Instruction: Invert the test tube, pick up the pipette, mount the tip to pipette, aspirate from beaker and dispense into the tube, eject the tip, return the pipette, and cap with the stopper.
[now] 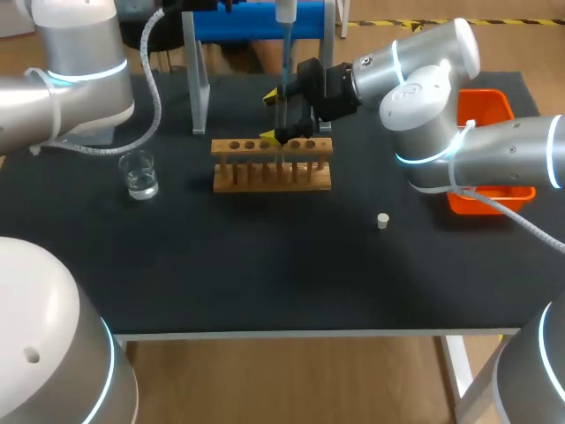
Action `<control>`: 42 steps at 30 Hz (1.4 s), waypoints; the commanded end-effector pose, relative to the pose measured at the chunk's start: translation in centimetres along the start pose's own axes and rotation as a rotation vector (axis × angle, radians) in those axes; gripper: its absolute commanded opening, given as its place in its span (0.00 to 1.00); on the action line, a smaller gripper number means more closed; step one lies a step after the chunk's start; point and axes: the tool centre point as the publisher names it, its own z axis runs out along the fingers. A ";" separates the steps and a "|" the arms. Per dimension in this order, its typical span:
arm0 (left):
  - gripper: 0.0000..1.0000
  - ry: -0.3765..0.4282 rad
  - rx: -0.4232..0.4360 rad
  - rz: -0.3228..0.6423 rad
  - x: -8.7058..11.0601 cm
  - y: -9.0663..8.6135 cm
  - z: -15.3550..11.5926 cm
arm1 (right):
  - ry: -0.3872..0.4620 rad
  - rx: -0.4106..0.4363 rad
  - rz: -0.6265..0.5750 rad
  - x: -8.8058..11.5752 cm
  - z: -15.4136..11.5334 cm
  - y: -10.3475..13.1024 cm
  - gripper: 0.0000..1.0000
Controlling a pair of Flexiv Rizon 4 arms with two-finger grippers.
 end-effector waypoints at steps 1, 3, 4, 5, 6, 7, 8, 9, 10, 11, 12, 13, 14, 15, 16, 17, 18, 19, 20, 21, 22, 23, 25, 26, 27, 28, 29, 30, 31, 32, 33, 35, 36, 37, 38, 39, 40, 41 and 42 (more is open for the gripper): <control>0.00 0.010 -0.007 0.001 -0.5 0.3 0.0 | 0.000 0.002 0.000 0.0 0.0 0.0 1.00; 0.00 0.010 -0.005 0.004 -0.6 0.4 -0.1 | 0.000 0.002 0.000 0.0 0.0 0.0 1.00; 0.00 0.010 -0.005 0.005 -0.6 0.4 -0.2 | 0.000 0.002 0.000 0.0 0.0 0.0 1.00; 0.00 0.009 -0.004 0.007 -0.6 0.5 -0.2 | 0.000 0.002 0.000 0.0 0.0 0.0 1.00; 0.00 0.008 -0.003 0.008 -0.6 0.6 -0.3 | 0.000 0.002 0.000 0.0 0.0 0.0 1.00; 0.00 0.007 -0.002 0.010 -0.6 0.6 -0.3 | 0.000 0.002 0.000 0.0 0.0 0.0 1.00; 0.00 0.007 -0.001 0.012 -0.6 0.7 -0.4 | 0.000 0.002 0.000 0.0 0.0 0.0 1.00; 0.00 0.005 -0.002 0.012 -0.7 0.8 -0.5 | 0.000 0.002 0.000 0.0 0.0 0.0 1.00; 0.00 0.004 -0.002 0.012 -0.7 0.9 -0.5 | 0.000 0.002 0.000 0.0 0.0 0.0 1.00; 0.00 0.004 0.000 0.013 -0.7 0.9 -0.5 | 0.000 0.002 0.000 0.0 0.0 0.0 1.00; 0.00 0.004 0.001 0.014 -0.7 1.0 -0.6 | 0.000 0.002 0.000 0.0 0.0 0.0 1.00; 0.00 0.003 0.003 0.014 -0.7 1.1 -0.6 | 0.000 0.002 0.000 0.0 0.0 0.0 1.00; 0.00 0.005 0.007 0.014 -0.7 1.2 -0.7 | 0.000 0.002 0.000 0.0 0.0 0.0 1.00; 0.00 0.004 0.007 0.014 -0.8 1.3 -0.7 | 0.000 0.002 0.000 0.0 0.0 0.0 1.00; 0.00 0.004 0.006 0.014 -0.8 1.3 -0.7 | 0.000 0.002 0.000 0.0 0.0 0.0 1.00; 0.00 0.005 0.007 0.015 -0.8 1.4 -0.8 | 0.000 0.002 0.000 0.0 0.0 0.0 1.00; 0.00 0.005 0.007 0.014 -0.8 1.5 -0.8 | 0.000 0.002 0.000 0.0 0.0 0.0 1.00; 0.00 0.004 0.007 0.014 -0.8 1.6 -0.9 | 0.000 0.002 0.000 0.0 0.0 0.0 1.00; 0.00 0.005 0.007 0.015 -0.8 1.7 -0.9 | 0.000 0.002 0.000 0.0 0.0 0.0 1.00; 0.00 0.005 0.007 0.015 -0.8 1.8 -0.9 | 0.000 0.002 0.000 0.0 0.0 0.0 1.00; 0.00 0.005 0.006 0.015 -0.8 1.8 -0.9 | 0.000 0.002 0.000 0.0 0.0 0.0 1.00; 0.00 0.007 0.006 0.015 -0.9 1.9 -1.0 | 0.000 0.002 0.000 0.0 0.0 0.0 1.00; 0.00 0.006 0.006 0.013 -0.9 2.1 -1.1 | 0.000 0.002 0.000 0.0 0.0 0.0 1.00; 0.00 0.006 0.006 0.012 -0.9 2.2 -1.1 | 0.000 0.002 0.000 0.0 0.0 0.0 1.00; 0.00 0.003 -0.001 0.009 -0.9 2.2 -1.1 | 0.000 0.002 0.000 0.0 0.0 0.0 1.00; 0.00 0.003 -0.001 0.009 -1.0 2.3 -1.2 | 0.000 0.002 0.000 0.0 0.0 0.0 1.00; 0.00 0.003 -0.002 0.009 -1.0 2.3 -1.2 | 0.000 0.002 0.000 0.0 0.0 0.0 1.00; 0.00 -0.001 -0.010 0.009 -1.0 2.3 -1.2 | 0.000 0.002 0.000 0.0 0.0 0.0 1.00; 0.00 -0.002 -0.013 0.010 -1.0 2.3 -1.3 | 0.000 0.002 0.000 0.0 0.0 0.0 1.00; 0.00 -0.002 -0.013 0.011 -1.0 2.4 -1.3 | 0.000 0.002 0.000 0.0 0.0 0.0 1.00; 0.00 -0.005 -0.016 0.014 -1.0 2.4 -1.3 | 0.000 0.002 0.000 0.0 0.0 0.0 1.00; 0.00 -0.007 -0.019 0.020 -1.1 2.4 -1.4 | 0.000 0.002 0.000 0.0 0.0 0.0 1.00; 0.00 -0.009 -0.021 0.023 -1.1 2.4 -1.4 | 0.000 0.002 0.000 0.0 0.0 0.0 1.00; 0.00 -0.011 -0.022 0.031 -1.1 2.4 -1.4 | 0.000 0.002 0.000 0.0 0.0 0.0 1.00; 0.00 -0.012 -0.019 0.035 -1.2 2.4 -1.5 | 0.000 0.002 0.000 0.0 0.0 0.0 1.00; 0.00 -0.013 -0.017 0.039 -1.2 2.4 -1.5 | 0.000 0.002 0.000 0.0 0.0 0.0 1.00; 0.00 -0.014 -0.016 0.045 -1.3 2.4 -1.5 | 0.000 0.002 0.000 0.0 0.0 0.0 1.00; 0.00 -0.015 -0.017 0.048 -1.3 2.3 -1.5 | 0.000 0.002 0.000 0.0 0.0 0.0 1.00; 0.00 -0.015 -0.016 0.051 -1.4 2.3 -1.5 | 0.000 0.002 0.000 0.0 0.0 0.0 1.00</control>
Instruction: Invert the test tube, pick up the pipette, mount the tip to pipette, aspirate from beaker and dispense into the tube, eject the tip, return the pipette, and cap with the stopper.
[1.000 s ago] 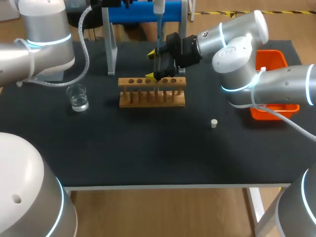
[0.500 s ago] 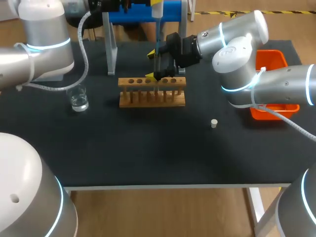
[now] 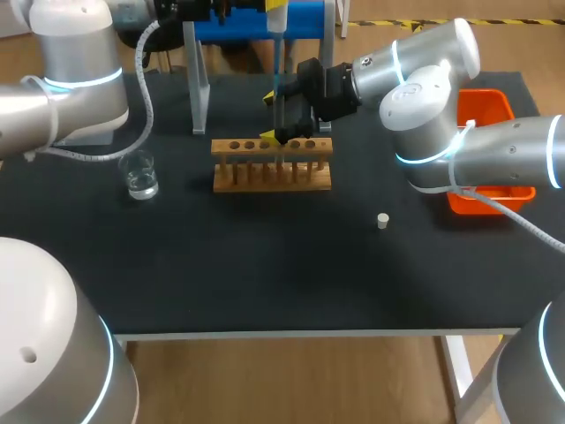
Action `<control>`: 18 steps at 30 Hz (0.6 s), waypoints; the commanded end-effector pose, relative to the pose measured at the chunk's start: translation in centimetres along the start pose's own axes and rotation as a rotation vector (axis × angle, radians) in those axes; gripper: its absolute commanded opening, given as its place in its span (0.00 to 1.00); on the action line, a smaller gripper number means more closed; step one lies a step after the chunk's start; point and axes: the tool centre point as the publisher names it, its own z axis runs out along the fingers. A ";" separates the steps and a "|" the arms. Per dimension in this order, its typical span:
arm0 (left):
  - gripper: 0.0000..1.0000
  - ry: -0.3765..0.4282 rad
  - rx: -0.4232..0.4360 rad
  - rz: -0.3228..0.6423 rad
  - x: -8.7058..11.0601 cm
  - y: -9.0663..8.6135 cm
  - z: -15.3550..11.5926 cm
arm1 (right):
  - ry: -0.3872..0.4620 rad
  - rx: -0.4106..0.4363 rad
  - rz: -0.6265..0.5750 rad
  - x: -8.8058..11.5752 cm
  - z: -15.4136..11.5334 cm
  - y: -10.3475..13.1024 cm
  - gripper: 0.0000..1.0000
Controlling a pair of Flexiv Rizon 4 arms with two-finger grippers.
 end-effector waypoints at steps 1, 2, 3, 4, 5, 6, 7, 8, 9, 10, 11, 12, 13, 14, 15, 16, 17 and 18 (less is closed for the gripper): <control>0.00 0.002 0.004 0.006 -0.2 0.0 0.0 | 0.000 0.002 0.000 0.0 0.0 0.0 1.00; 0.00 0.001 0.005 0.008 -0.3 0.0 0.0 | 0.000 0.002 0.000 0.0 0.0 0.0 1.00; 0.00 0.006 0.010 0.010 -0.4 0.0 0.0 | 0.000 0.002 0.000 0.0 0.0 0.0 1.00; 0.00 0.007 0.008 0.010 -0.4 0.0 0.1 | 0.000 0.002 0.000 0.0 0.0 0.0 1.00; 0.00 0.009 0.007 0.010 -0.5 0.0 0.2 | 0.000 0.002 0.000 0.0 0.0 0.0 1.00; 0.00 0.013 0.008 0.011 -0.5 0.0 0.3 | 0.000 0.002 0.000 0.0 0.0 0.0 1.00; 0.00 0.014 0.009 0.011 -0.6 0.0 0.3 | 0.000 0.002 0.000 0.0 0.0 0.0 1.00; 0.00 0.015 0.010 0.012 -0.7 0.0 0.3 | 0.000 0.002 0.000 0.0 0.0 0.0 1.00; 0.00 0.017 0.013 0.013 -0.7 0.0 0.4 | 0.000 0.002 0.000 0.0 0.0 0.0 1.00; 0.00 0.018 0.015 0.013 -0.7 0.1 0.4 | 0.000 0.002 0.000 0.0 0.0 0.0 1.00; 0.00 0.020 0.018 0.012 -0.8 0.1 0.4 | 0.000 0.002 0.000 0.0 0.0 0.0 1.00; 0.00 0.023 0.024 0.013 -0.8 0.1 0.4 | 0.000 0.002 0.000 0.0 0.0 0.0 1.00; 0.00 0.024 0.026 0.013 -0.8 0.1 0.5 | 0.000 0.002 0.000 0.0 0.0 0.0 1.00; 0.00 0.025 0.027 0.014 -0.8 0.1 0.5 | 0.000 0.002 0.000 0.0 0.0 0.0 1.00; 0.00 0.027 0.029 0.013 -0.8 0.1 0.5 | 0.000 0.002 0.000 0.0 0.0 0.0 1.00; 0.00 0.029 0.030 0.013 -0.8 0.1 0.6 | 0.000 0.002 0.000 0.0 0.0 0.0 1.00; 0.00 0.030 0.031 0.013 -0.8 0.1 0.6 | 0.000 0.002 0.000 0.0 0.0 0.0 1.00; 0.00 0.032 0.033 0.011 -0.8 0.2 0.6 | 0.000 0.002 0.000 0.0 0.0 0.0 1.00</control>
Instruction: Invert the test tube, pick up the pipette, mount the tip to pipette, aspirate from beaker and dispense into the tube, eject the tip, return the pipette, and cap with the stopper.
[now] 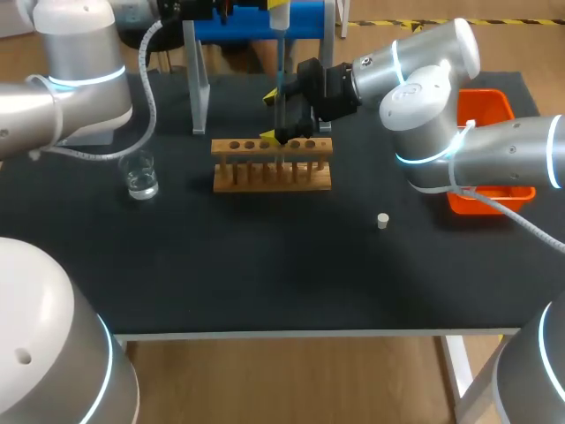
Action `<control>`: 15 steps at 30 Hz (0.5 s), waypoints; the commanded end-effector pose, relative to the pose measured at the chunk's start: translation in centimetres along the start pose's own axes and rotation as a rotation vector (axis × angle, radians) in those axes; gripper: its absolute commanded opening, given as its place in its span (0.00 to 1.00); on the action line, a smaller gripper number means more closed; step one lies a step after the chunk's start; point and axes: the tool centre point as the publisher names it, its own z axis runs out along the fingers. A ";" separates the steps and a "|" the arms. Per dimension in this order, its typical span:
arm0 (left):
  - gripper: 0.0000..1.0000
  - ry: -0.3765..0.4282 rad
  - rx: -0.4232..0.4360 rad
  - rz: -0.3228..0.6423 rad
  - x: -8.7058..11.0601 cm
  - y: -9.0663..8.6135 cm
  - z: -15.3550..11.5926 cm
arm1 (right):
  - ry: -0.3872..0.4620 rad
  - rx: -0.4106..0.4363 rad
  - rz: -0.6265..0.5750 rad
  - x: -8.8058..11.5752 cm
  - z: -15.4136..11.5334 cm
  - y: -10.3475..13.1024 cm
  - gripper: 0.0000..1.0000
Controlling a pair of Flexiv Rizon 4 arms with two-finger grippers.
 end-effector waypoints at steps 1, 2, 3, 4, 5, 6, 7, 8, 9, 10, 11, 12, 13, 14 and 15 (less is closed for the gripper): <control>0.00 0.013 0.005 -0.002 -0.4 0.2 0.2 | 0.000 0.002 0.000 0.0 0.0 0.0 1.00; 0.00 0.015 0.005 -0.004 -0.4 0.2 0.3 | 0.000 0.002 0.000 0.0 0.0 0.0 1.00; 0.00 0.017 0.005 -0.005 -0.4 0.2 0.3 | 0.000 0.002 0.000 0.0 0.0 0.0 1.00; 0.00 0.018 0.006 -0.006 -0.4 0.2 0.3 | 0.000 0.002 0.000 0.0 0.0 0.0 1.00; 0.00 0.019 0.006 -0.006 -0.4 0.2 0.3 | 0.000 0.002 0.000 0.0 0.0 0.0 1.00; 0.00 0.021 0.007 -0.007 -0.3 0.2 0.3 | 0.000 0.002 0.000 0.0 0.0 0.0 1.00; 0.00 0.023 0.009 -0.008 -0.3 0.2 0.4 | 0.000 0.002 0.000 0.0 0.0 0.0 1.00; 0.00 0.023 0.010 -0.009 -0.2 0.2 0.4 | 0.000 0.002 0.000 0.0 0.0 0.0 1.00; 0.00 0.024 0.010 -0.009 -0.2 0.3 0.3 | 0.000 0.002 0.000 0.0 0.0 0.0 1.00; 0.00 0.024 0.011 -0.010 -0.1 0.3 0.3 | 0.000 0.002 0.000 0.0 0.0 0.0 1.00; 0.00 0.024 0.011 -0.011 -0.1 0.3 0.3 | 0.000 0.002 0.000 0.0 0.0 0.0 1.00; 0.00 0.024 0.010 -0.011 0.0 0.3 0.3 | 0.000 0.002 0.000 0.0 0.0 0.0 1.00; 0.00 0.024 0.011 -0.012 0.0 0.3 0.3 | 0.000 0.002 0.000 0.0 0.0 0.0 1.00; 0.00 0.024 0.011 -0.012 0.1 0.3 0.3 | 0.000 0.002 0.000 0.0 0.0 0.0 1.00; 0.00 0.024 0.012 -0.012 0.2 0.3 0.3 | 0.000 0.002 0.000 0.0 0.0 0.0 1.00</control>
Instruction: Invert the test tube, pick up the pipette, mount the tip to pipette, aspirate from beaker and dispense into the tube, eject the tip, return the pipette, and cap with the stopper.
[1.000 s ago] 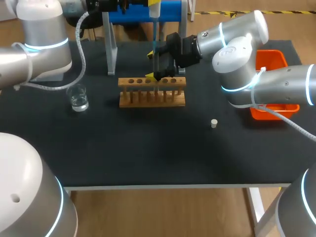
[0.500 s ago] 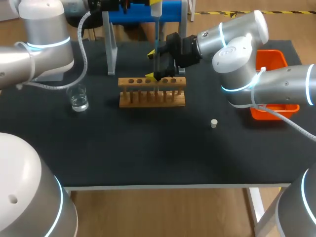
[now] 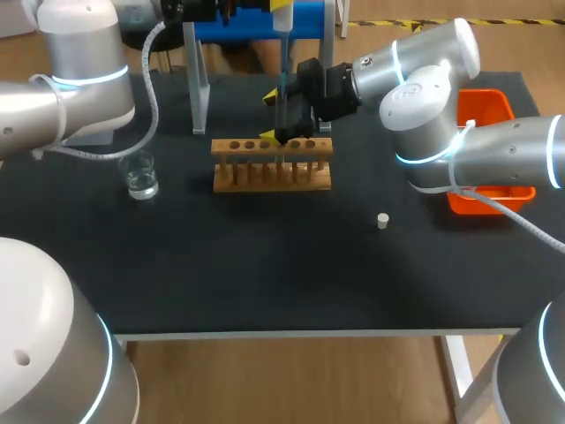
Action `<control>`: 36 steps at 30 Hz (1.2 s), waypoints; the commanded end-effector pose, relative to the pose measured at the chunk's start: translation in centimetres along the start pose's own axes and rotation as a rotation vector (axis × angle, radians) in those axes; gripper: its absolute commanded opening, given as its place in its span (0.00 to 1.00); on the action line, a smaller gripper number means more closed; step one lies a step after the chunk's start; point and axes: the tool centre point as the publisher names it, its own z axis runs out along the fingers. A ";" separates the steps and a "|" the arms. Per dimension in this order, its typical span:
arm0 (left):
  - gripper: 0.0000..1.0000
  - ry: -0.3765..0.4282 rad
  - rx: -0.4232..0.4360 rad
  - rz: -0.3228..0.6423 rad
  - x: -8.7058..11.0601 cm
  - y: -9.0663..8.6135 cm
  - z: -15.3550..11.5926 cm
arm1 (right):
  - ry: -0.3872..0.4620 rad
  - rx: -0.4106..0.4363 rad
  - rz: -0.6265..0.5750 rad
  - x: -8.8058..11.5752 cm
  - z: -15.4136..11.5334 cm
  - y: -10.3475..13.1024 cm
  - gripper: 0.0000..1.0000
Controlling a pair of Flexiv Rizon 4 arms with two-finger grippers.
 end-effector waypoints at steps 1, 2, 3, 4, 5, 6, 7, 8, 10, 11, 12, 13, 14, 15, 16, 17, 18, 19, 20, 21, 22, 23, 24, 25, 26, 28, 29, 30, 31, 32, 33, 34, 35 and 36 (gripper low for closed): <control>0.00 0.005 0.002 0.001 0.2 0.0 -0.2 | 0.000 0.002 0.000 0.0 0.0 0.0 1.00; 0.00 0.006 0.002 0.000 0.3 0.0 -0.1 | 0.000 0.002 0.000 0.0 0.0 0.0 1.00; 0.00 0.006 0.002 0.000 0.4 0.0 -0.1 | 0.000 0.002 0.000 0.0 0.0 0.0 1.00; 0.00 0.006 0.002 -0.001 0.4 0.0 -0.1 | 0.000 0.002 0.000 0.0 0.0 0.0 1.00; 0.00 0.007 0.001 -0.001 0.5 0.0 -0.1 | 0.000 0.002 0.000 0.0 0.0 0.0 1.00; 0.00 0.007 0.000 -0.002 0.6 0.0 -0.1 | 0.000 0.002 0.000 0.0 0.0 0.0 1.00; 0.00 0.007 -0.001 -0.002 0.7 0.0 -0.1 | 0.000 0.002 0.000 0.0 0.0 0.0 1.00; 0.00 0.007 -0.002 -0.002 0.7 0.0 -0.2 | 0.000 0.002 0.000 0.0 0.0 0.0 1.00; 0.00 0.002 -0.009 -0.002 0.9 0.0 -0.2 | 0.000 0.002 0.000 0.0 0.0 0.0 1.00; 0.00 0.001 -0.010 -0.003 1.0 0.0 -0.3 | 0.000 0.002 0.000 0.0 0.0 0.0 1.00; 0.00 0.000 -0.010 -0.003 1.0 0.0 -0.3 | 0.000 0.002 0.000 0.0 0.0 0.0 1.00; 0.00 -0.001 -0.011 -0.004 1.1 0.0 -0.3 | 0.000 0.002 0.000 0.0 0.0 0.0 1.00; 0.00 -0.003 -0.012 -0.004 1.2 0.0 -0.4 | 0.000 0.002 0.000 0.0 0.0 0.0 1.00; 0.00 -0.005 -0.013 -0.005 1.2 0.0 -0.4 | 0.000 0.002 0.000 0.0 0.0 0.0 1.00; 0.00 -0.006 -0.014 -0.005 1.2 0.0 -0.5 | 0.000 0.002 0.000 0.0 0.0 0.0 1.00; 0.00 -0.008 -0.014 -0.005 1.3 0.0 -0.5 | 0.000 0.002 0.000 0.0 0.0 0.0 1.00; 0.00 -0.010 -0.016 -0.004 1.3 0.0 -0.6 | 0.000 0.002 0.000 0.0 0.0 0.0 1.00; 0.00 -0.012 -0.017 -0.004 1.3 0.0 -0.6 | 0.000 0.002 0.000 0.0 0.0 0.0 1.00; 0.00 -0.014 -0.018 -0.003 1.3 0.0 -0.7 | 0.000 0.002 0.000 0.0 0.0 0.0 1.00; 0.00 -0.015 -0.018 -0.002 1.3 0.0 -0.7 | 0.000 0.002 0.000 0.0 0.0 0.0 1.00; 0.00 -0.017 -0.018 -0.001 1.3 0.0 -0.8 | 0.000 0.002 0.000 0.0 0.0 0.0 1.00; 0.00 -0.017 -0.018 -0.001 1.3 0.0 -0.8 | 0.000 0.002 0.000 0.0 0.0 0.0 1.00; 0.00 -0.018 -0.017 0.000 1.3 0.1 -0.8 | 0.000 0.002 0.000 0.0 0.0 0.0 1.00; 0.00 -0.020 -0.016 0.003 1.2 0.1 -0.8 | 0.000 0.002 0.000 0.0 0.0 0.0 1.00; 0.00 -0.020 -0.014 0.006 1.2 0.1 -0.9 | 0.000 0.002 0.000 0.0 0.0 0.0 1.00; 0.00 -0.020 -0.012 0.009 1.1 0.2 -0.8 | 0.000 0.002 0.000 0.0 0.0 0.0 1.00; 0.00 -0.019 -0.012 0.009 1.0 0.3 -0.8 | 0.000 0.002 0.000 0.0 0.0 0.0 1.00; 0.00 -0.017 -0.011 0.009 1.0 0.3 -0.8 | 0.000 0.002 0.000 0.0 0.0 0.0 1.00; 0.00 -0.017 -0.011 0.009 1.0 0.4 -0.8 | 0.000 0.002 0.000 0.0 0.0 0.0 1.00; 0.00 -0.016 -0.011 0.009 0.9 0.4 -0.8 | 0.000 0.002 0.000 0.0 0.0 0.0 1.00; 0.00 -0.015 -0.010 0.010 0.9 0.4 -0.8 | 0.000 0.002 0.000 0.0 0.0 0.0 1.00; 0.00 -0.014 -0.010 0.010 0.9 0.5 -0.8 | 0.000 0.002 0.000 0.0 0.0 0.0 1.00; 0.00 -0.013 -0.009 0.010 0.8 0.5 -0.7 | 0.000 0.002 0.000 0.0 0.0 0.0 1.00; 0.00 -0.013 -0.008 0.009 0.8 0.6 -0.7 | 0.000 0.002 0.000 0.0 0.0 0.0 1.00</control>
